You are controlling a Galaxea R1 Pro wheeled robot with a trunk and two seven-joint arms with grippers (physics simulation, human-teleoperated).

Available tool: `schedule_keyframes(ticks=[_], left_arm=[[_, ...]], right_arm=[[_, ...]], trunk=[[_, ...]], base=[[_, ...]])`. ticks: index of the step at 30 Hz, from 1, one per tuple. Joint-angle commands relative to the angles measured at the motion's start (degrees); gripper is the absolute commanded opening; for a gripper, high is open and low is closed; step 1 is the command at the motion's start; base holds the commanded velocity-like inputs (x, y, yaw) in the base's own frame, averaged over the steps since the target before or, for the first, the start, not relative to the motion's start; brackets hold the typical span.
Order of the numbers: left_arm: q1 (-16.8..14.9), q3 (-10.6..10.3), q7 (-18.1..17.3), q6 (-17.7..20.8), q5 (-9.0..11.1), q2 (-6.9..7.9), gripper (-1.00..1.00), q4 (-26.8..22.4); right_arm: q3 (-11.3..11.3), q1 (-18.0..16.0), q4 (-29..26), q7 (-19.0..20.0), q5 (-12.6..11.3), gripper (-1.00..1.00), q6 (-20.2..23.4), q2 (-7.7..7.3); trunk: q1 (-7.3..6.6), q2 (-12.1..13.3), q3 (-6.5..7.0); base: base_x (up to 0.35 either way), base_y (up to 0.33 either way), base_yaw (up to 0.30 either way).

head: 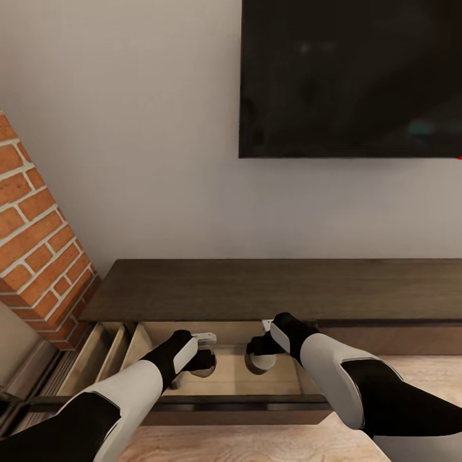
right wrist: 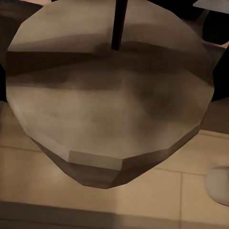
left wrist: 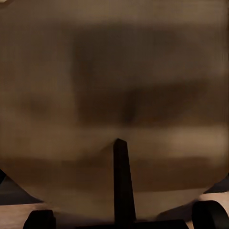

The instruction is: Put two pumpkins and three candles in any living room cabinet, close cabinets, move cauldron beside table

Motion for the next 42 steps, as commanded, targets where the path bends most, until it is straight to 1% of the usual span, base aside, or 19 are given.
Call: schedule_keyframes(ticks=[1, 8, 16, 38, 42], left_arm=[[-0.02, -0.20, 0.42, 0.20, 0.45, 0.00, -1.00, -0.11], [-0.02, -0.20, 0.42, 0.18, 0.43, 0.00, -1.00, -0.06], [-0.02, -0.20, 0.42, 0.18, 0.41, 0.00, -1.00, -0.08], [-0.02, -0.20, 0.43, 0.18, 0.44, 0.00, -1.00, -0.09], [-0.02, -0.20, 0.44, 0.18, 0.47, 0.00, -1.00, -0.07]], right_arm=[[-0.04, -0.02, -0.11, 0.11, 0.12, -1.00, 0.30, 0.00], [-0.04, -0.02, -0.09, 0.05, 0.12, -1.00, 0.30, 0.00], [-0.04, -0.02, -0.09, -0.13, 0.12, -1.00, 0.30, 0.00], [-0.04, -0.02, -0.09, 0.10, 0.12, -1.00, 0.30, 0.00], [-0.04, -0.02, -0.09, 0.10, 0.12, -1.00, 0.30, 0.00]], trunk=[[0.22, -0.44, -0.23], [1.76, -3.25, -1.52], [3.51, -6.45, -3.38], [8.34, -15.28, -7.34], [8.34, -15.28, -7.34]], base=[[0.000, 0.000, 0.000], [0.000, 0.000, -0.005], [0.000, 0.000, -0.057], [0.000, 0.000, 0.000], [0.000, 0.000, 0.000]])
